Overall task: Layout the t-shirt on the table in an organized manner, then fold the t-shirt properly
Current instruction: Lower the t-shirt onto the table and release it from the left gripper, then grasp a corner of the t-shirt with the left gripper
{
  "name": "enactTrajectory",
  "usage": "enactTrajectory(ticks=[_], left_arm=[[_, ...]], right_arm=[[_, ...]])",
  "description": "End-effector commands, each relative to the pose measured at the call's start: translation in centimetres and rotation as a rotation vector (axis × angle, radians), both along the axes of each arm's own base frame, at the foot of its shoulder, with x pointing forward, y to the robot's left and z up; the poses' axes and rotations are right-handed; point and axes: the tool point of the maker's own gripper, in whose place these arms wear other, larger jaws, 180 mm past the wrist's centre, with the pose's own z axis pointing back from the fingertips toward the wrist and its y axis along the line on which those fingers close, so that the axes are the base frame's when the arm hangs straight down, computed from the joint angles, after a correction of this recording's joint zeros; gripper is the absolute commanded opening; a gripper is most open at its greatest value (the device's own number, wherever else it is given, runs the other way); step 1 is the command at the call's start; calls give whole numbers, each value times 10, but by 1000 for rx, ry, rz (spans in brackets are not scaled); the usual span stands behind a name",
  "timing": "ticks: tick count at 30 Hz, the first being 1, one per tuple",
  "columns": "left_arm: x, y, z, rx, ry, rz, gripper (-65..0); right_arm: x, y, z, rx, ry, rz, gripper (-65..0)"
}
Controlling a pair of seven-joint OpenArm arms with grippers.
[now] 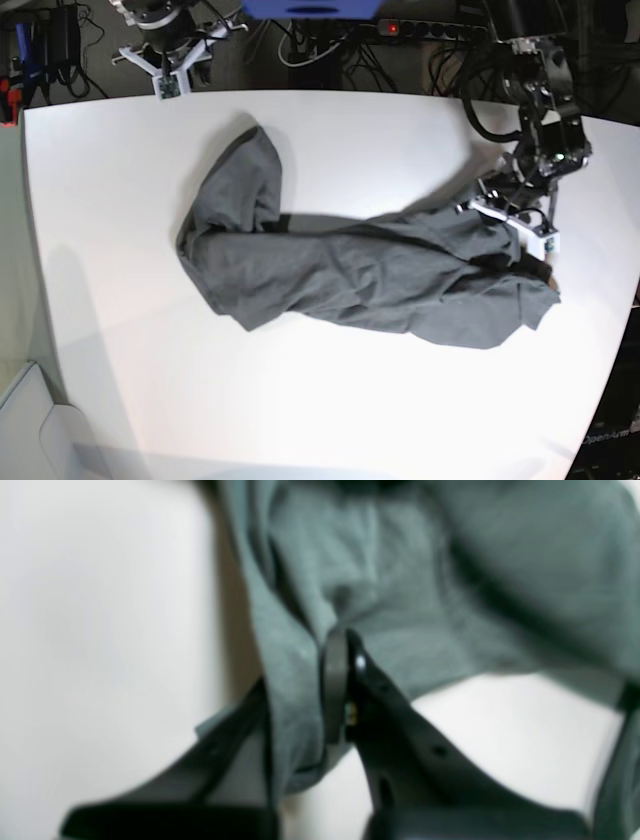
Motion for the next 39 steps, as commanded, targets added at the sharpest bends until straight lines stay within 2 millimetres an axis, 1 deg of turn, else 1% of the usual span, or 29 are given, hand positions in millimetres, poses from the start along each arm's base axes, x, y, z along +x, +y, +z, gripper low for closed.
enactTrajectory(ticks=[1, 3, 5, 8, 11, 14, 15, 19, 21, 22, 24, 25, 28, 30, 32, 33, 36, 38, 39], left_arm=[[7, 7, 24, 23, -62, -2, -646], [-9, 14, 39, 50, -57, 1, -646], [-20, 18, 52, 77, -56, -2, -646], [-37, 22, 58, 99, -27, -3, -646], [-57, 31, 51, 104, 40, 16, -646], [-71, 43, 45, 122, 82, 37, -641], [-74, 45, 42, 127, 95, 33, -640], [-78, 45, 40, 131, 110, 28, -640], [-78, 49, 42, 145, 113, 22, -640], [-76, 47, 42, 149, 114, 9, -636], [-75, 43, 41, 156, 117, -18, -597], [-74, 41, 41, 155, 118, -24, -558], [-74, 39, 40, 150, 118, -25, -423], [-75, 39, 40, 149, 118, -24, -315], [-75, 39, 40, 150, 118, -24, -229], [-75, 40, 40, 150, 117, -21, -211], [-75, 46, 43, 157, 111, -5, -215], [-76, 53, 46, 164, 105, 17, -215], [-77, 59, 48, 170, 101, 36, -215]], right_arm=[[3, 1, 6, 6, -26, 5, -504], [3, 1, 6, 7, -29, 7, -504], [3, 2, 6, 7, -31, 7, -504], [4, 2, 6, 7, -32, 7, -504], [4, 2, 6, 7, -32, 7, -504], [4, 2, 6, 7, -32, 7, -504], [4, 2, 6, 7, -32, 7, -504], [4, 2, 6, 8, -32, 8, -504], [7, 2, 7, 8, -38, 8, -504], [8, 2, 7, 7, -38, 8, -504], [8, 2, 7, 7, -40, 8, -504], [9, 2, 8, 7, -41, 8, -504], [8, 2, 7, 8, -40, 7, -504], [9, 2, 8, 9, -41, 7, -504], [9, 2, 8, 9, -41, 7, -504], [9, 2, 8, 9, -41, 7, -504], [9, 2, 8, 9, -43, 7, -504], [9, 2, 8, 9, -43, 7, -504], [9, 2, 8, 9, -43, 7, -504]])
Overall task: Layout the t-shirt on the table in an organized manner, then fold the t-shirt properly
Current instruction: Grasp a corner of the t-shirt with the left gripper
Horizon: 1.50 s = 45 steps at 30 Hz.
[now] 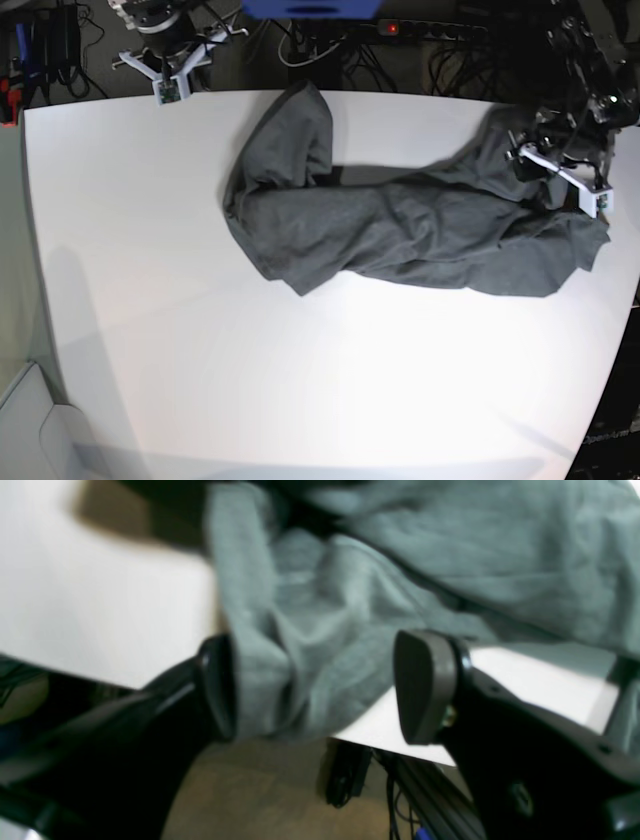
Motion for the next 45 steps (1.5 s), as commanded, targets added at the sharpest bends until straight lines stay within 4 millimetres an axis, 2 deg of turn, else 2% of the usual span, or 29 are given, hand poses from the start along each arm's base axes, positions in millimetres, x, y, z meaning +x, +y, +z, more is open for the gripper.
enactTrajectory(ticks=[1, 10, 16, 20, 24, 33, 45], left_arm=[[6, 10, 13, 27, -42, 14, -215], [5, 63, 43, 89, -133, 173, -215], [21, 86, 61, 88, -214, 256, -215], [38, 87, 55, 29, -229, 285, -215], [51, 95, 34, -24, -234, 327, -215], [51, 110, -8, -52, -227, 396, -215], [73, 115, 7, -56, -315, 410, -215]], right_arm=[[3, 2, 6, 7, -28, 5, -504], [8, 1, 7, 5, -35, 6, -504], [8, 2, 7, 6, -37, 7, -504], [11, 1, 5, 6, -38, 6, -504], [10, 1, 2, 5, -31, 6, -504], [9, -2, 2, -4, -29, 17, -504], [9, -2, 2, -4, -29, 17, -504]])
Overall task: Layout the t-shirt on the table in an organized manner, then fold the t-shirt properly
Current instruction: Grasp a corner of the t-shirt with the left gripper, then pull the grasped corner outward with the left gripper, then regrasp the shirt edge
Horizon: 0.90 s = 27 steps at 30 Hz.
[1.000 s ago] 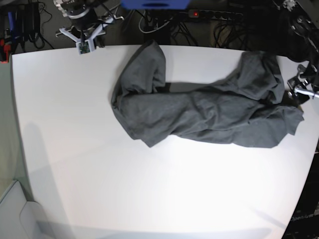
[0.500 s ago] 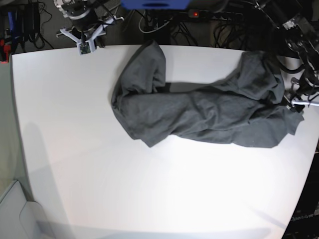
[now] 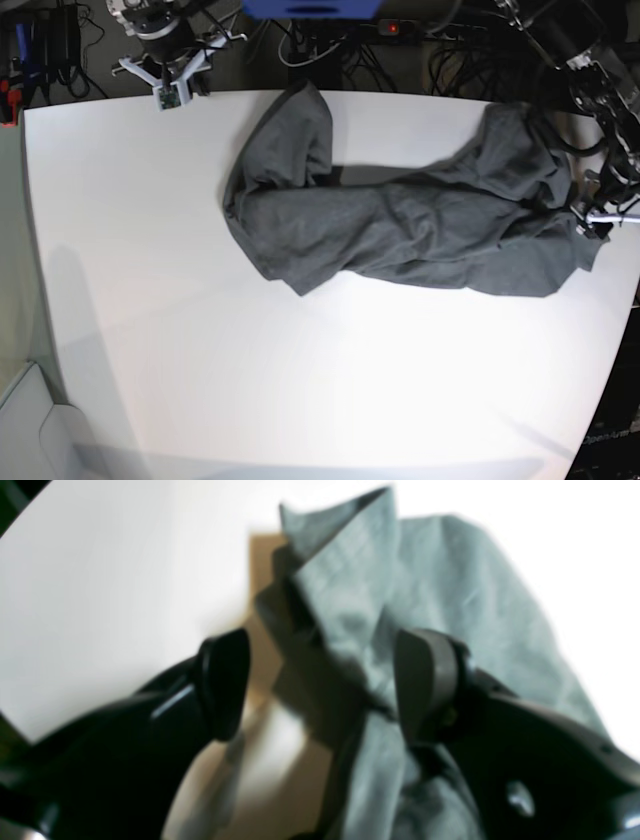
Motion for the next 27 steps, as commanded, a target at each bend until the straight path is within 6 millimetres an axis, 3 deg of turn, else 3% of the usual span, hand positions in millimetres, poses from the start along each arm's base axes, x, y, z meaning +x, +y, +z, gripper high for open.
enactTrajectory(ticks=[1, 9, 14, 15, 19, 21, 24, 27], left_arm=[[11, 8, 19, 34, -54, 4, -215], [23, 4, -3, -50, -34, 19, -215], [34, -6, -2, -57, -37, -6, -219], [36, -8, -3, -56, -36, -15, -242], [49, -11, 6, -31, -80, -30, -498], [52, -12, 2, -35, -91, -28, -582], [52, -13, -2, -45, -82, -25, -650], [58, -22, 6, -50, -116, -27, -646]], right_arm=[[2, 0, 6, 3, -22, 6, -504], [2, -1, 6, 1, -23, 6, -504], [3, -4, 6, -11, -24, 18, -504], [3, -4, 6, -12, -24, 19, -504], [3, -5, 6, -13, -24, 18, -504], [3, -5, 6, -13, -26, 18, -504], [7, -6, 7, -15, -34, 17, -504], [7, -6, 7, -15, -35, 17, -504]])
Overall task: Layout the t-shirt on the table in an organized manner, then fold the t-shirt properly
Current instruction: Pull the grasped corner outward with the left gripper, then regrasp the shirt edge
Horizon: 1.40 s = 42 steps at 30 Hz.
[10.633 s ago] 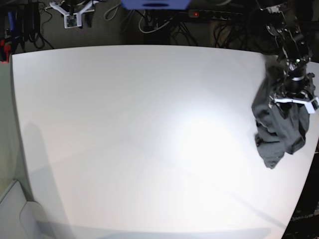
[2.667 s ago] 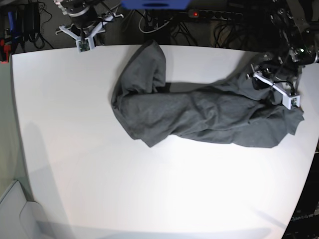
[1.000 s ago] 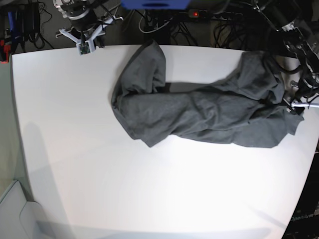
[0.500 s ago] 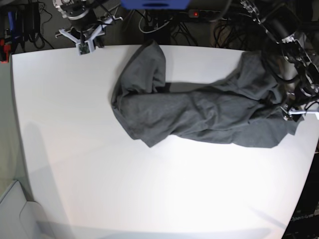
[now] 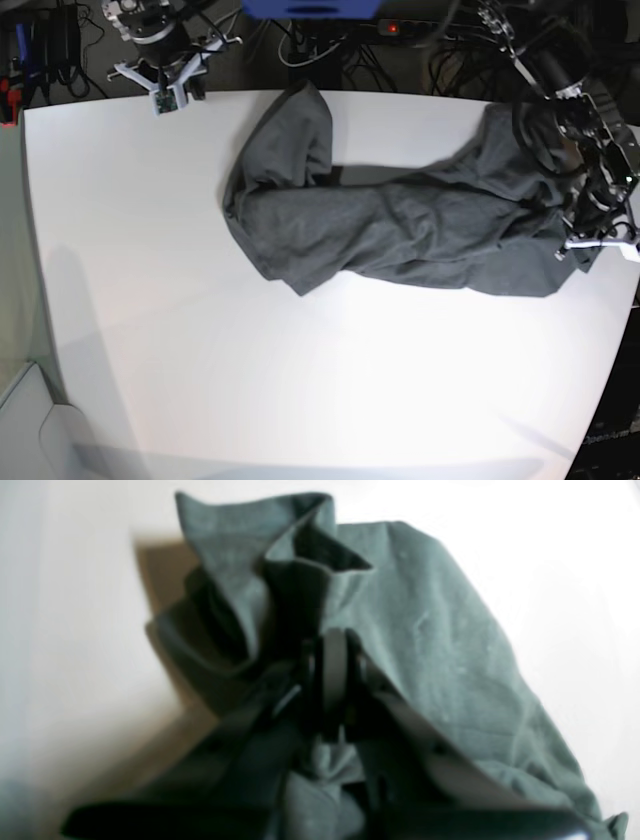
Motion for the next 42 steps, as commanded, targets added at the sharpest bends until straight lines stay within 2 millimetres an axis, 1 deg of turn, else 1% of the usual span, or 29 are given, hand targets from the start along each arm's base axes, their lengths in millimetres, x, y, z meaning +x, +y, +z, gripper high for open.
enactTrajectory(ticks=[1, 3, 6, 7, 12, 14, 16, 19, 22, 25, 27, 29, 33, 34, 35, 36, 37, 40, 42], left_arm=[[19, 3, 34, 45, -100, -8, -646], [27, 2, 62, 81, -169, -12, -647], [47, -4, 110, 125, -286, -18, -647], [57, -8, 124, 138, -320, -33, -647], [96, -33, 171, 169, -420, -113, -647], [111, -39, 179, 185, -424, -128, -647], [132, -46, 184, 201, -409, -148, -647], [157, -45, 182, 187, -372, -145, -647], [179, -45, 190, 175, -407, -134, -646], [198, -49, 192, 158, -424, -135, -646], [213, -63, 196, 172, -421, -179, -646], [223, -79, 198, 193, -418, -224, -646], [233, -108, 203, 248, -435, -301, -643], [234, -113, 204, 254, -437, -316, -629], [234, -116, 205, 254, -437, -322, -595], [234, -116, 205, 253, -436, -323, -546], [234, -117, 205, 251, -435, -325, -469], [233, -114, 199, 253, -428, -319, -209], [228, -110, 189, 257, -409, -318, -51]], right_arm=[[3, 0, 6, 3, -26, 3, -504], [3, 0, 6, 3, -26, 3, -504], [3, 1, 6, 6, -28, 6, -504], [3, 1, 6, 6, -28, 6, -504], [3, 1, 6, 6, -28, 6, -504], [3, 1, 6, 4, -28, 4, -504], [3, 1, 6, 4, -28, 4, -504], [3, 0, 6, 3, -26, 3, -504], [2, 0, 6, 3, -25, 3, -504], [2, 0, 6, 3, -23, 3, -504], [1, 0, 6, 3, -22, 3, -504], [1, 0, 6, 3, -22, 3, -504], [1, 1, 6, 4, -22, 4, -504], [1, 1, 6, 4, -22, 4, -504], [1, 1, 6, 4, -22, 4, -504], [1, 1, 6, 4, -22, 4, -504], [1, 0, 6, 3, -22, 3, -504], [1, 0, 6, 3, -22, 3, -504], [1, 0, 6, 3, -22, 3, -504]])
